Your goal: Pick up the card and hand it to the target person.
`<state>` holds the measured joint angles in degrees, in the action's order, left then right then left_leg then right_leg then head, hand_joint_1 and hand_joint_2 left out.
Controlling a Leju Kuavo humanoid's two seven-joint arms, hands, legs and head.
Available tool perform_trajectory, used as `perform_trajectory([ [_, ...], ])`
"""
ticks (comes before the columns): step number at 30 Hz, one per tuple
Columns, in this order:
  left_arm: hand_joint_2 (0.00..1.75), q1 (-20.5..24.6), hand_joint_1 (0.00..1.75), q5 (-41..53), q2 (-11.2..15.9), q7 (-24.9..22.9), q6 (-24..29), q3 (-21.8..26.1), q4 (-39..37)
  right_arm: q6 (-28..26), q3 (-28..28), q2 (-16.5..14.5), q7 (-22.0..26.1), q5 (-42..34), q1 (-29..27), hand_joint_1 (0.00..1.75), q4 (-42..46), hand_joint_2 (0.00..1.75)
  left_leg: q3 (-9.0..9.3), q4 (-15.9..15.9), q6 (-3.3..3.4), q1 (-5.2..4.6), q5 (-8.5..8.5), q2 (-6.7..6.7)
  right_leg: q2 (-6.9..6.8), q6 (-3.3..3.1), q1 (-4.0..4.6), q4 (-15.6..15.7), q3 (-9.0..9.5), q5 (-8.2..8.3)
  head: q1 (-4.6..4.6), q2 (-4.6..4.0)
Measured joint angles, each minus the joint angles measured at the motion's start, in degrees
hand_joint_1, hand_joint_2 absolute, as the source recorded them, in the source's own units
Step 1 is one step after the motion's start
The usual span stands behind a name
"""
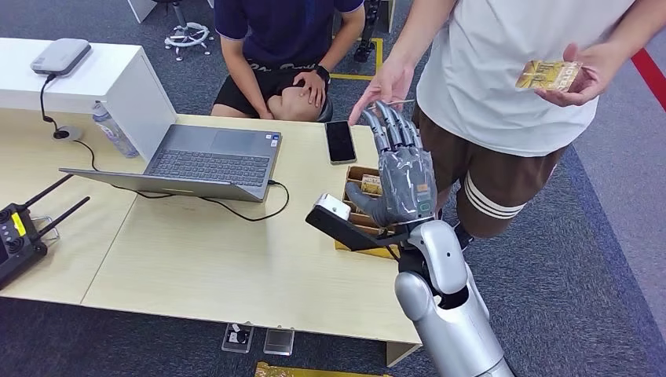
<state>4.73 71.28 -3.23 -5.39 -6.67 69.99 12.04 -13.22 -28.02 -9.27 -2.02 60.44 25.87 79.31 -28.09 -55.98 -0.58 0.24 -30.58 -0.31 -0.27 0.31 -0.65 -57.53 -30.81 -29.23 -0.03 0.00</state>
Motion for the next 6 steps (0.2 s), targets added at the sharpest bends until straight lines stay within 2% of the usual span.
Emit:
perform_trajectory([
  [5, 1.75, 0.0, 0.00, 0.0, 0.0, 0.2, -0.3, 0.0, 0.0, -3.5, 5.8, 1.9, 13.4, -18.0, -3.0, 0.00, 6.4, 1.75, -0.01, 0.0, 0.00, -0.01, 0.00, -0.01, -0.01, 0.00, -0.01, 0.0, 0.00, 0.00, 0.02, 0.00],
  [6, 1.75, 0.0, 0.00, 0.0, 0.0, 0.2, -0.3, 0.0, 0.0, -3.8, 6.6, 2.2, 14.7, -19.7, -3.3, 0.00, 7.0, 1.75, -0.01, 0.0, 0.00, -0.01, 0.00, -0.01, -0.01, 0.00, -0.01, 0.0, 0.00, 0.00, 0.03, 0.00],
])
